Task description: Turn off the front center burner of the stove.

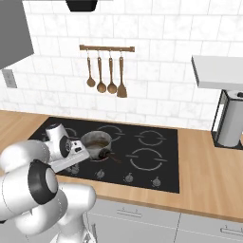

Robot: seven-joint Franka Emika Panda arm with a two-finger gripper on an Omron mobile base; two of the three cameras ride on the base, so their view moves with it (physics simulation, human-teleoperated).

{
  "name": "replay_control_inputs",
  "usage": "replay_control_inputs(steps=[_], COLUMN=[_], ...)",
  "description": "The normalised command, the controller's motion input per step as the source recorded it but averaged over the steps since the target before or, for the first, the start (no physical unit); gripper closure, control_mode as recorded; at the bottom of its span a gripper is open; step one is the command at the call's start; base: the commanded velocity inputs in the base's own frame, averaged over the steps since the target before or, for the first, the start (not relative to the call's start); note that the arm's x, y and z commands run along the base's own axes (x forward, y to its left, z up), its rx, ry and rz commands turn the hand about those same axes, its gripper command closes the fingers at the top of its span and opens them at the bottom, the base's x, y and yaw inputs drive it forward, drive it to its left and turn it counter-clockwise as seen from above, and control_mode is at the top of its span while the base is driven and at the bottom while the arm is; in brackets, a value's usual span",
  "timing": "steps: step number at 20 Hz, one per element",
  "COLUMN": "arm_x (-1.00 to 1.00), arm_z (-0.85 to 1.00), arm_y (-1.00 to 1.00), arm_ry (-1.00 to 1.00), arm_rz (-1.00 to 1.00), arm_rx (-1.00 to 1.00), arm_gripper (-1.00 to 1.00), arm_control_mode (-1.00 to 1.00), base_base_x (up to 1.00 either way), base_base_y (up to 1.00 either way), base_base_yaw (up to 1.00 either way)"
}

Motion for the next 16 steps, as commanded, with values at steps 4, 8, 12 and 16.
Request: replay_control_inputs(steps=[4,8,12,16], arm_x=[-0.04,-0.23,-0.42,-0.30], arm_z=[-0.11,-0.13,-0.13,-0.17], arm_y=[-0.48,-0.69,-0.65,-0.40], arm_ry=[0.02,0.00,0.00,-0.02], arm_rz=[-0.40,-0.53,-0.61,-0.68], arm_rx=[0.07,0.12,0.13,0.11], arm_gripper=[1.00,1.00,1.00,1.00], arm_control_mode=[-1.00,-1.00,-1.00,-1.00], base_base_x=[0.00,0.00,0.00,0.00], base_base_y=[0.00,0.00,0.00,0.00], base_base_yaw=[0.00,0.00,0.00,0.00])
